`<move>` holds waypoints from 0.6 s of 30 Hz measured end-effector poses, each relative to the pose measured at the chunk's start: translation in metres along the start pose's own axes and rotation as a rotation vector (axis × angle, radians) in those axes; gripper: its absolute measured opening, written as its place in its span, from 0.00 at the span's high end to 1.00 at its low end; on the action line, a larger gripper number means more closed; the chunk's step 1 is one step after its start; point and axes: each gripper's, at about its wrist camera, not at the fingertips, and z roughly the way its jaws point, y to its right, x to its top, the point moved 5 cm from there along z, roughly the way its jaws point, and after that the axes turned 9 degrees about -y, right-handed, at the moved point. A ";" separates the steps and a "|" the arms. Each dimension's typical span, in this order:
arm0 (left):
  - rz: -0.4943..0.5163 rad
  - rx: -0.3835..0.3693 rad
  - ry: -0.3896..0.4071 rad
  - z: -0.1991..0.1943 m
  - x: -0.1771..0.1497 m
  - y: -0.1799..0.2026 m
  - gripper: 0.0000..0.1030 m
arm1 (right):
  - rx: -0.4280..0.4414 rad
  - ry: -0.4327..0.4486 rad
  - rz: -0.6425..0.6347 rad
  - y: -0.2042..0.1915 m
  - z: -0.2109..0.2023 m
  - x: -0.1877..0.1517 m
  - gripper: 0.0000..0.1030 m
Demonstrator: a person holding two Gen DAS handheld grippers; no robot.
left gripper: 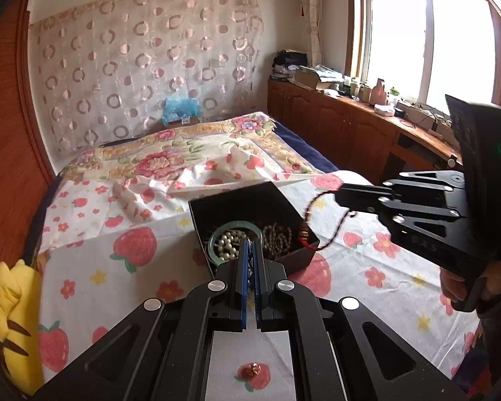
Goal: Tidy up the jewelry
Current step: 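Drop the green pendant in the box with left gripper while right grasps and drops the red bracelet there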
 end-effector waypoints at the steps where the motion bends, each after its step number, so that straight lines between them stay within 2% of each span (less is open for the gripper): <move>1: -0.002 0.005 0.003 0.000 0.002 0.000 0.98 | 0.004 -0.001 0.004 0.000 0.004 0.004 0.96; 10: 0.007 0.016 0.040 -0.005 0.025 0.003 0.98 | 0.017 -0.070 0.018 0.004 0.048 0.010 0.93; 11: 0.007 0.017 0.040 -0.004 0.027 0.002 0.98 | 0.026 -0.075 0.026 0.007 0.049 0.010 0.91; 12: 0.007 0.018 0.040 -0.003 0.028 0.002 0.98 | 0.032 -0.077 0.033 0.007 0.051 0.009 0.80; 14: 0.002 0.020 0.039 0.001 0.033 0.000 0.98 | 0.036 -0.071 0.048 0.012 0.051 0.008 0.66; 18: -0.014 0.016 0.027 0.012 0.039 -0.002 0.98 | 0.032 -0.064 0.050 0.020 0.046 -0.002 0.66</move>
